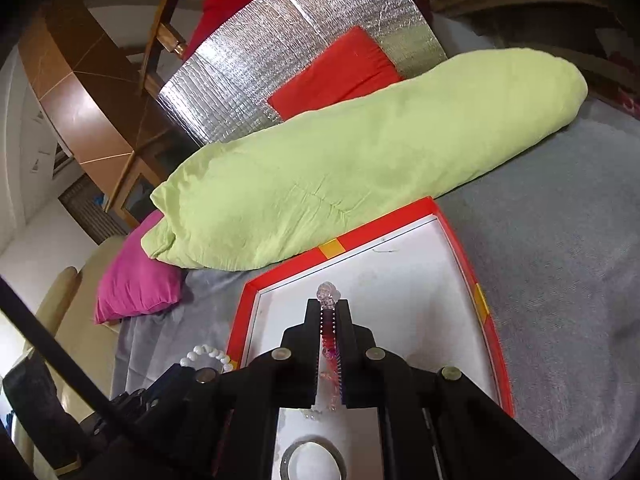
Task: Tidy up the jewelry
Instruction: 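Release the pale pink bracelet in the box with the right gripper while the left lowers the white bracelet, then lower the white bead bracelet onto the box floor and open the left gripper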
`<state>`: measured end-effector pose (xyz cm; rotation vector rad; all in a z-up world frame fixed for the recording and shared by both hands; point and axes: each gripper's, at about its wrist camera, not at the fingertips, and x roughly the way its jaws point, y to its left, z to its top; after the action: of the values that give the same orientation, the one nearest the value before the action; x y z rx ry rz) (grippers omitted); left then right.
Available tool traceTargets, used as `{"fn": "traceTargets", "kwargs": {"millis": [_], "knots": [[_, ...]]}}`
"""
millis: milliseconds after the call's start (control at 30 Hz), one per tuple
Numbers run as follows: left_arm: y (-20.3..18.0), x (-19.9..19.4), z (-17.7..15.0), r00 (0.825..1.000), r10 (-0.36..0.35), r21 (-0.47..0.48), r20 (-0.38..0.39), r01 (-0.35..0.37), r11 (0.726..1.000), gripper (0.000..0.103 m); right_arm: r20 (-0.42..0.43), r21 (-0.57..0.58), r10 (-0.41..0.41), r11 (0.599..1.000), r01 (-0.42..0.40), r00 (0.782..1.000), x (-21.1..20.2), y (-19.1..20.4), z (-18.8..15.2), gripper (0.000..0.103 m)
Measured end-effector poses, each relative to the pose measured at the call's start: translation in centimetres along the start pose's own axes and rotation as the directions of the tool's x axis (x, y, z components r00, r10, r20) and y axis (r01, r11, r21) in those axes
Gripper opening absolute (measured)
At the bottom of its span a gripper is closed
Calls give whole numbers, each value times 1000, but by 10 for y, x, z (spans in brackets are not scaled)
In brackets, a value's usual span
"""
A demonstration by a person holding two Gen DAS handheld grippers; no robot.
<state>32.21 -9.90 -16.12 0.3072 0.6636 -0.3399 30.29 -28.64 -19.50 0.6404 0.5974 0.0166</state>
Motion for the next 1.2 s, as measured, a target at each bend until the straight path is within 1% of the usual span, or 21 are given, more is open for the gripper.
{"fn": "traceTargets", "kwargs": {"millis": [167,400,667,767,867,1033,1067,1100,1133,1167,1200], "knots": [[0,20,7,1000,2,10,-19,-2,1000,10,-18,19,4,1000,-4,1000,11,-1,0,8],[4,46,16,998,-43,-27,-51,41,999,10,-43,54,4,999,-1,999,27,-10,1,8],[-3,65,16,992,-97,-57,-86,92,994,10,-74,77,26,997,-21,997,42,-15,-1,8],[-10,69,13,990,-101,-48,-102,96,994,10,-81,78,29,997,-22,996,45,-15,-3,8],[-15,73,10,988,-92,-38,-127,88,995,10,-82,95,14,995,-6,996,45,-19,-3,8],[-17,73,6,985,-81,-46,-154,74,996,11,-77,119,-3,993,12,997,41,-26,0,11],[-17,73,6,984,-77,-47,-159,70,996,13,-77,123,-4,992,14,997,40,-27,0,11],[-18,73,5,983,-74,-47,-168,67,997,18,-76,124,-6,992,15,997,39,-27,0,11],[-19,73,4,982,-73,-48,-176,66,997,26,-74,123,-7,992,16,997,38,-28,1,11],[-20,73,3,981,-70,-48,-182,63,997,30,-71,122,-11,992,20,997,37,-28,1,11],[-20,73,2,980,-64,-46,-187,57,997,42,-70,121,-14,992,22,997,36,-28,2,11]]}}
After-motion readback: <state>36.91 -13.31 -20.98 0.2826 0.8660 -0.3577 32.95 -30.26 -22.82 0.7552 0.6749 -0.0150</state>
